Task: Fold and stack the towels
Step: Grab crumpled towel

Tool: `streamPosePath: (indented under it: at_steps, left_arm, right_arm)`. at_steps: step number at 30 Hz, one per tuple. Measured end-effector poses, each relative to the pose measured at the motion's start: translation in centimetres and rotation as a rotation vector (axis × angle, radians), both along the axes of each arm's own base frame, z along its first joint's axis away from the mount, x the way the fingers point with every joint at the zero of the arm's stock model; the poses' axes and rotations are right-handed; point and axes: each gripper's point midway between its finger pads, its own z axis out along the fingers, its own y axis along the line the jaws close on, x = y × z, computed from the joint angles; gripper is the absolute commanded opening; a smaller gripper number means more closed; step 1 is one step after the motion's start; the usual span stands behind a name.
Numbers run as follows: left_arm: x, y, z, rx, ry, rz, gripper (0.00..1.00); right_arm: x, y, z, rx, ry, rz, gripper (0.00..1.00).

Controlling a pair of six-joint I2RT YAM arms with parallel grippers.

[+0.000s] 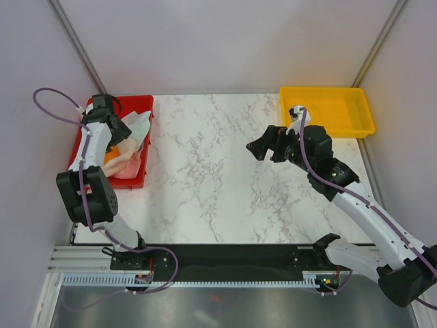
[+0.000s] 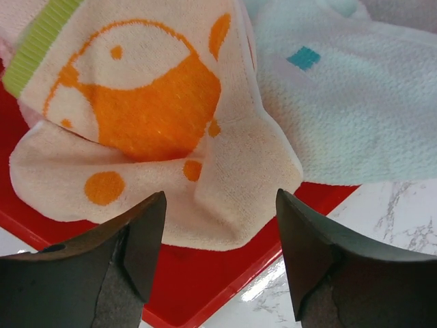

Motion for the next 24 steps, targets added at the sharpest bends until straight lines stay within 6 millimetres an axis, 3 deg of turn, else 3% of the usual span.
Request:
streamPosePath:
  at_steps: [3, 4, 7, 8, 15, 18, 21, 22, 24]
  left_arm:
    - [0.3, -0.2, -1.8, -0.021, 0.041, -0.008, 0.52]
    - [0.4, -0.3, -2.3, -0.027, 0.052, -0.010, 0.37]
    - [0.8, -0.4, -2.6, -0.036, 0.056, -0.018, 0.17]
    - [1.0, -0.4, -2.3, -0.036, 0.050, -0.026, 0.02]
    - [2.4, -0.2, 0.9, -0.011, -0.028, -0.047, 0.02]
    - [2.7, -0.8, 4.5, 0.001, -0.103, -0.081, 0.02]
    - [3.4, -3.6, 11.2, 0.007, -0.246, -0.189, 0.02]
    - [3.9, -5.5, 14.5, 0.020, -0.319, -0.247, 0.02]
    - [4.0, -11.4, 21.4, 0.018, -0.490, -0.406, 0.02]
  right_arm:
    - [-0.1, 0.1, 0.9, 0.016, -0.029, 0.009, 0.97]
    - [-0.1, 0.1, 1.1, 0.018, -0.036, 0.011, 0.96]
    - [-0.3, 0.1, 1.4, 0.022, -0.049, 0.014, 0.96]
    - [-0.3, 0.0, 1.6, 0.021, -0.055, 0.016, 0.96]
    - [-0.8, -0.2, 2.6, 0.036, -0.084, 0.018, 0.96]
    - [-1.2, -0.4, 3.2, 0.047, -0.101, 0.023, 0.95]
    - [-1.6, -0.5, 3.8, 0.056, -0.117, 0.029, 0.95]
    - [-1.7, -0.6, 4.0, 0.057, -0.123, 0.027, 0.95]
    - [-1.7, -1.0, 4.2, 0.049, -0.132, 0.010, 0.95]
